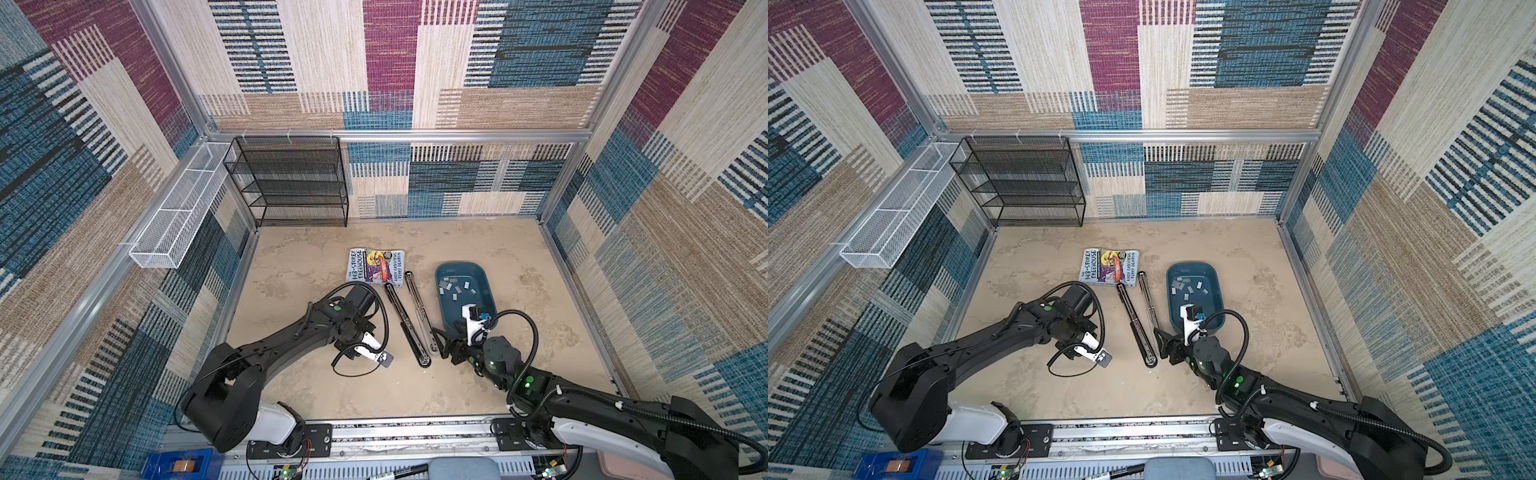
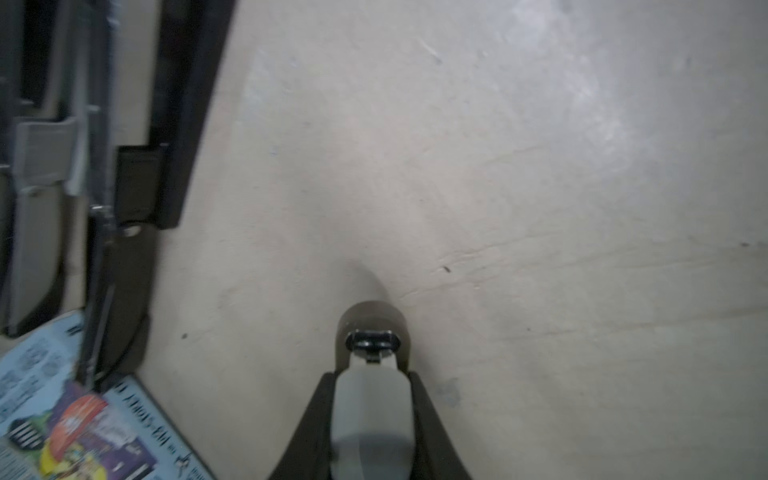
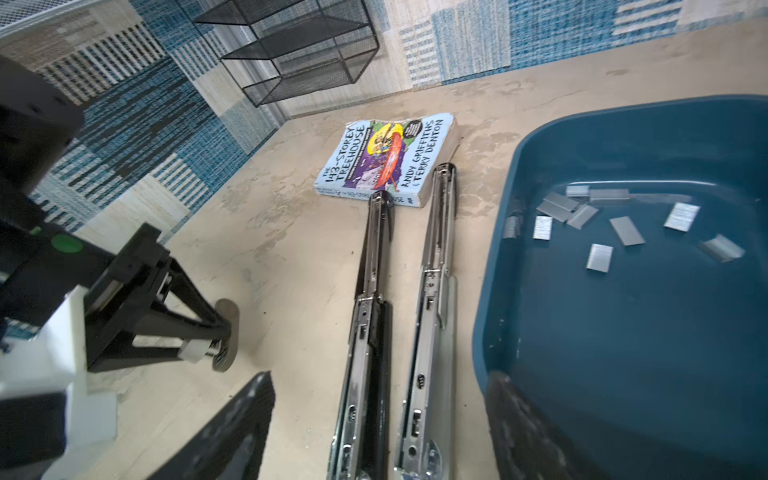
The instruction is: Load the staples into the stapler
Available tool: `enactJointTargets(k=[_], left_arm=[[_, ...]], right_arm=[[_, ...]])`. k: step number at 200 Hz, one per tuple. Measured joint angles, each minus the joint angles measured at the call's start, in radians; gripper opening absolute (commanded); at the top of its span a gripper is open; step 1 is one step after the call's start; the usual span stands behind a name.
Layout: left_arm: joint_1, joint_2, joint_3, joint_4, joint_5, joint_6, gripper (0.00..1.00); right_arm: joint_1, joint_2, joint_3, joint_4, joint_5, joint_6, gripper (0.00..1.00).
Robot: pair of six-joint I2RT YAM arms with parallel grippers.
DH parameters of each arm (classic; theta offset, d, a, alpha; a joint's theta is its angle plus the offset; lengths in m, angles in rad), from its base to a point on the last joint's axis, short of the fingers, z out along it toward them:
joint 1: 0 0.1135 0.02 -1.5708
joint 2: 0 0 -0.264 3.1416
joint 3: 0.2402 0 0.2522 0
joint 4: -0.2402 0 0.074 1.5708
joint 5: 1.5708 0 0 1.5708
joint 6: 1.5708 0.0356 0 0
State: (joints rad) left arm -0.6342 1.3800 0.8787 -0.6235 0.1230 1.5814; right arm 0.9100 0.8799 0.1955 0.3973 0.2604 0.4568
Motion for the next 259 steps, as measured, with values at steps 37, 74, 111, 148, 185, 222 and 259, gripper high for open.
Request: enactJointTargets(k=[37,74,111,148,185,222,259], left_arm=[[-0.031,-0.117,0.017,0.134,0.120,-0.150,0.00],[-0.067,-0.115,0.033,0.185,0.147,-0.204,0.00],[-0.066,-0.112,0.056,0.216,0.173,-0.246,0.00],[-0.067,-0.129,0.051,0.224,0.195,-0.247,0.00],[-0.067,-0.134,0.050,0.225,0.219,-0.251,0.00],[-0.068,-0.150,0.048,0.228,0.246,-0.251,0.00],[-0.068,-0.158,0.042,0.230,0.250,-0.251,0.00]], right_arm=[[0.000,-0.006,0.011,0.038,-0.079,0.040,0.70],[0.000,-0.034,0.019,0.097,-0.191,0.080,0.61],[0.000,-0.026,-0.001,0.194,-0.284,0.122,0.51],[0.000,0.052,0.026,0.241,-0.341,0.144,0.48],[0.000,0.153,0.066,0.291,-0.367,0.156,0.44],[0.000,0.257,0.113,0.315,-0.365,0.170,0.41],[0.002,0.320,0.140,0.322,-0.360,0.175,0.32]])
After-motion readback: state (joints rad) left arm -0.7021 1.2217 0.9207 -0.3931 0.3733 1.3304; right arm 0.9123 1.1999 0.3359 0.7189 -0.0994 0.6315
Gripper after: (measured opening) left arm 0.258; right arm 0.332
